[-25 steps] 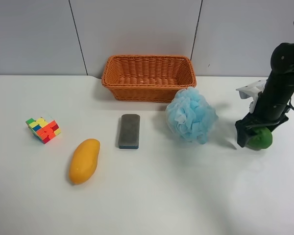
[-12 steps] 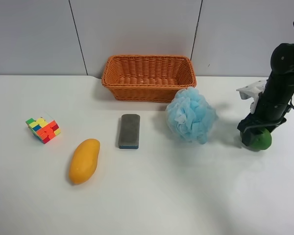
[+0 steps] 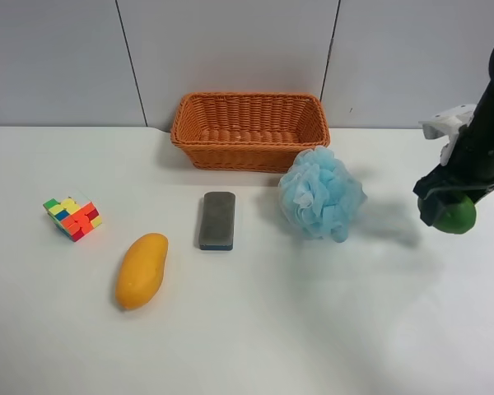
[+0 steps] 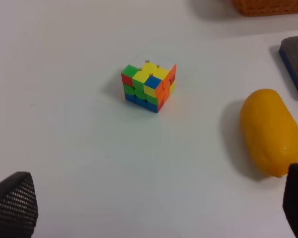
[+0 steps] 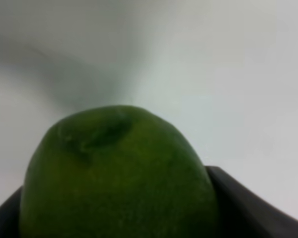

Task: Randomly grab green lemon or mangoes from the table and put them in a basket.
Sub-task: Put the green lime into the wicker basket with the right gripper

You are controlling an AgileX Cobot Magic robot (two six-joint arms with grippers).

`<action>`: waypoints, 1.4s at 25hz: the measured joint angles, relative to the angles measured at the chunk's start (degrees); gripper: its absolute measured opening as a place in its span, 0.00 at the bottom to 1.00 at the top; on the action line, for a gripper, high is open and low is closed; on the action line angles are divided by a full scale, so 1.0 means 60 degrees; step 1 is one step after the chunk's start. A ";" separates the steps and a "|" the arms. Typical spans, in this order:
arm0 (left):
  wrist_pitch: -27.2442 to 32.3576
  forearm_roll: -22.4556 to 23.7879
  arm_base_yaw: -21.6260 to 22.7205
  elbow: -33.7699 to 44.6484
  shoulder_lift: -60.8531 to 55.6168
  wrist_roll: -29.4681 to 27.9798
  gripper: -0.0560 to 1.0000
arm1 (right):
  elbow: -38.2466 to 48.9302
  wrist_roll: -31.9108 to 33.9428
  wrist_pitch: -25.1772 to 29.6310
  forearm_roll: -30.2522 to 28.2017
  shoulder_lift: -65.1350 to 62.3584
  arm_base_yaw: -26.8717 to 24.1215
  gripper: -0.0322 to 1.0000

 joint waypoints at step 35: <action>0.0000 0.0000 0.0000 0.0000 0.0000 0.0000 0.99 | -0.8342 0.2019 -0.0860 0.0455 0.4553 0.3131 0.65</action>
